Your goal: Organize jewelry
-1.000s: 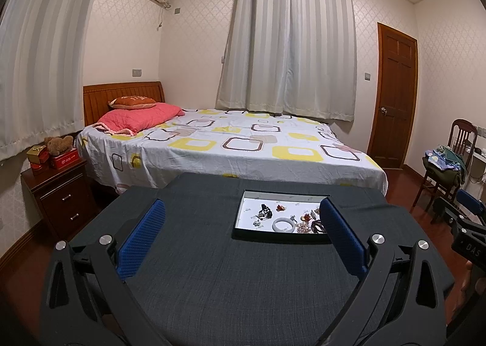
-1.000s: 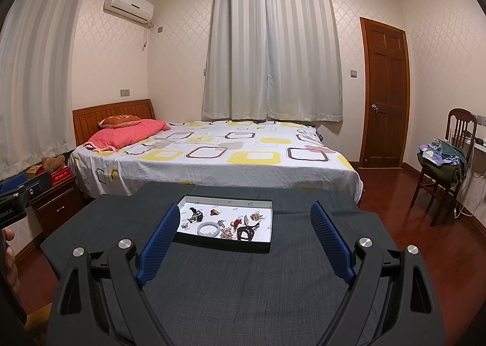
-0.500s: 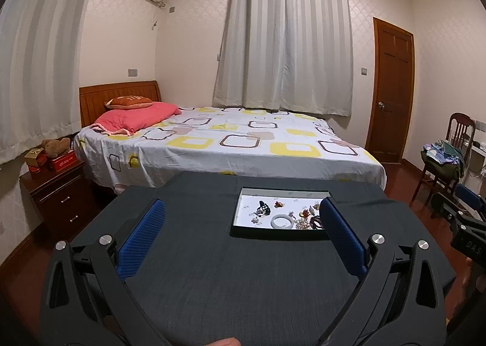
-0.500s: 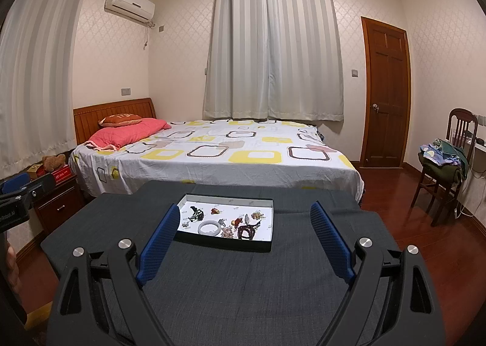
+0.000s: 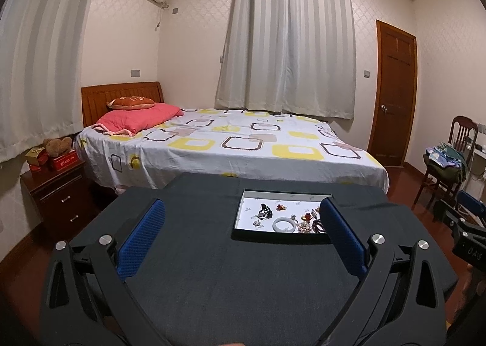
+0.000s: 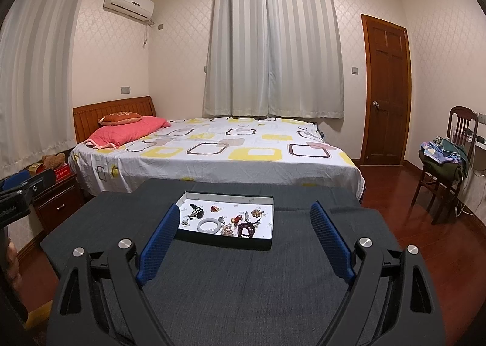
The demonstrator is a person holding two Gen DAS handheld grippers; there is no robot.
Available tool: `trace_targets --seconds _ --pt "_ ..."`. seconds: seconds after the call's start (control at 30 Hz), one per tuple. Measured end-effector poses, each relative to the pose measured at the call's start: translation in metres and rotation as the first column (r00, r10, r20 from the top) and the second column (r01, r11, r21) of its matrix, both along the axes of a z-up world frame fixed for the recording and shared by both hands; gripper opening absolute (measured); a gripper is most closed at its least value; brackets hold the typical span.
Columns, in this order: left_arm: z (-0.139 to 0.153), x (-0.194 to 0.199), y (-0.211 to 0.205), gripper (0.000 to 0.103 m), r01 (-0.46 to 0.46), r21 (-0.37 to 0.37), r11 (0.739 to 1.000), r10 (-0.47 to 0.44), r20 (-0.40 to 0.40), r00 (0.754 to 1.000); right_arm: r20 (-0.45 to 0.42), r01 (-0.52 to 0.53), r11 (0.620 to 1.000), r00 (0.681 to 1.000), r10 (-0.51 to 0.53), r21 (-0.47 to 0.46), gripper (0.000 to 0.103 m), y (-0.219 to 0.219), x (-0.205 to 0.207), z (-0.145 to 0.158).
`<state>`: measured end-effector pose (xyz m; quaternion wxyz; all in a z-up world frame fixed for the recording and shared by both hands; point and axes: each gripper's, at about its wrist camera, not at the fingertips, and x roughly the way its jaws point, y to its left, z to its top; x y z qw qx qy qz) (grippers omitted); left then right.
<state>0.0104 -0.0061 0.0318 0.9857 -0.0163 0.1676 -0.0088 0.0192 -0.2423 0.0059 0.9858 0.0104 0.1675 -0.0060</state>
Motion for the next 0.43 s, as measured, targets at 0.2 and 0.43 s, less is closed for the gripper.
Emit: trace_targets --seconds 0.2,0.43 --pt "-0.009 0.015 0.0 0.099 -0.001 0.035 0.999 0.002 -0.027 1.0 -0.018 0.003 1.0 1.0 -0.003 0.01 0.085 -0.003 0.008 -0.008" --pt "-0.037 0.06 0.01 0.099 -0.027 0.033 0.999 0.03 -0.113 0.993 -0.071 0.03 0.999 0.997 -0.029 0.015 0.085 -0.012 0.032 -0.033"
